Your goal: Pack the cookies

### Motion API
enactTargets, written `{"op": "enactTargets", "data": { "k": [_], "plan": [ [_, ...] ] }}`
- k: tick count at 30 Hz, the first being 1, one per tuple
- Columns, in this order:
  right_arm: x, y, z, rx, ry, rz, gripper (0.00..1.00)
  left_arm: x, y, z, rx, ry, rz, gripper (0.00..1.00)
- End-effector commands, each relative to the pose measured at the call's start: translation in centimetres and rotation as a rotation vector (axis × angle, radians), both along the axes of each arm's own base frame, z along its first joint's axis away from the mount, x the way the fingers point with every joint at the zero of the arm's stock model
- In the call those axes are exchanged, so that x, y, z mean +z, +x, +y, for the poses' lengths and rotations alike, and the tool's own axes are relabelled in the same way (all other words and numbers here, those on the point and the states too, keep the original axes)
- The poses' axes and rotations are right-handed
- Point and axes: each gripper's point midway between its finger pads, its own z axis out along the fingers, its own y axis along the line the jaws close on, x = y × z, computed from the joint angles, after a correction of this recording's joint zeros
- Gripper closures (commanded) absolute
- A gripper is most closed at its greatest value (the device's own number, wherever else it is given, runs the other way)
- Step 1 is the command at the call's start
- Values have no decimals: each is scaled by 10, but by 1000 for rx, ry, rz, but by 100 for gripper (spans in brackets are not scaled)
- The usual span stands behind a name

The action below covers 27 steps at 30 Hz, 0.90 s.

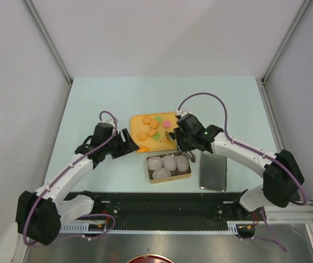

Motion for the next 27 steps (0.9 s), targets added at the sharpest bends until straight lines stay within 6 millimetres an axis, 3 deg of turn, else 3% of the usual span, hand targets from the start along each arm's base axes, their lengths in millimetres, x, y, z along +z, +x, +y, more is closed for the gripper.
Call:
{"op": "enactTargets", "data": {
  "k": [1, 7, 15, 19, 27],
  "plan": [
    [9, 7, 6, -9, 40, -30, 62, 13, 10, -1, -7, 6, -56, 26],
    [34, 7, 1, -30, 67, -80, 67, 14, 10, -1, -6, 6, -58, 26],
    [69, -14, -10, -32, 66, -134, 68, 14, 10, -1, -5, 8, -57, 26],
    [80, -34, -16, -29, 81, -130, 69, 15, 10, 0, -3, 10, -60, 26],
    [80, -89, -45, -84, 91, -96, 71, 13, 8, 1, -2, 14, -60, 26]
  ]
}}
